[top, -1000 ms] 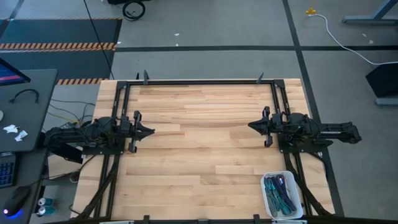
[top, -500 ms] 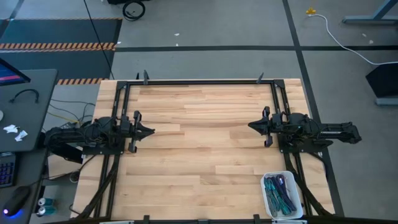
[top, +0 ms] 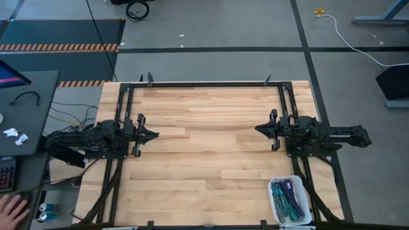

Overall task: Pick and place USB-C Cables
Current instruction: Return to Home Position

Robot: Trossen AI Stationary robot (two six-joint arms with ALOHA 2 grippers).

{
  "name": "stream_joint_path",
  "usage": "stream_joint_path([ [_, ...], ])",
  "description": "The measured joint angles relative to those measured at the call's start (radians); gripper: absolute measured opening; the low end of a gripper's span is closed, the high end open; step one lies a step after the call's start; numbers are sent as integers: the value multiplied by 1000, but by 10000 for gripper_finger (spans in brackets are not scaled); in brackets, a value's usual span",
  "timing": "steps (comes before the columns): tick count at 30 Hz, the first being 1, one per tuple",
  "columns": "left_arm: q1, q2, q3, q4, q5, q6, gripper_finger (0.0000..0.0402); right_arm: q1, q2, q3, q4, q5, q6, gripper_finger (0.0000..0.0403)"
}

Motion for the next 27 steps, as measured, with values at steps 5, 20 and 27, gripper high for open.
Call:
stream_joint_path([
  [5,0,0,0,0,0,0,36,0,0,0,0,0,0,27],
  [20,0,0,0,0,0,0,27,0,0,0,0,0,0,27],
  [27,0,0,0,0,0,0,36,0,0,0,0,0,0,27],
])
